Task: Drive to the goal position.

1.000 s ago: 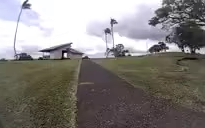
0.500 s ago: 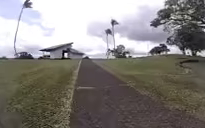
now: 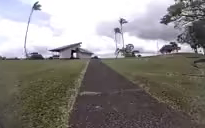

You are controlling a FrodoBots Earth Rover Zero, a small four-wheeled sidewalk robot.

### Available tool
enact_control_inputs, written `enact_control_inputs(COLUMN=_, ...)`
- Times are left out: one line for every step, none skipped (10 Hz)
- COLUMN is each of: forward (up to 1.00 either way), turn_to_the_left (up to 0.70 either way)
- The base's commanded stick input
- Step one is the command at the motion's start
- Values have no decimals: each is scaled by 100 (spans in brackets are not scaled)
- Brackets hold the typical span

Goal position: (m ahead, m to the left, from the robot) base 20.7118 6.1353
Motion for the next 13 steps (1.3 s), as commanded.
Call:
enact_control_inputs(forward=70, turn_to_the_left=0)
enact_control_inputs(forward=70, turn_to_the_left=8)
enact_control_inputs(forward=70, turn_to_the_left=13)
enact_control_inputs(forward=70, turn_to_the_left=12)
enact_control_inputs(forward=70, turn_to_the_left=0)
enact_control_inputs(forward=70, turn_to_the_left=0)
enact_control_inputs(forward=70, turn_to_the_left=0)
enact_control_inputs(forward=70, turn_to_the_left=0)
enact_control_inputs(forward=70, turn_to_the_left=0)
enact_control_inputs(forward=70, turn_to_the_left=0)
enact_control_inputs(forward=70, turn_to_the_left=0)
enact_control_inputs(forward=70, turn_to_the_left=0)
enact_control_inputs(forward=70, turn_to_the_left=0)
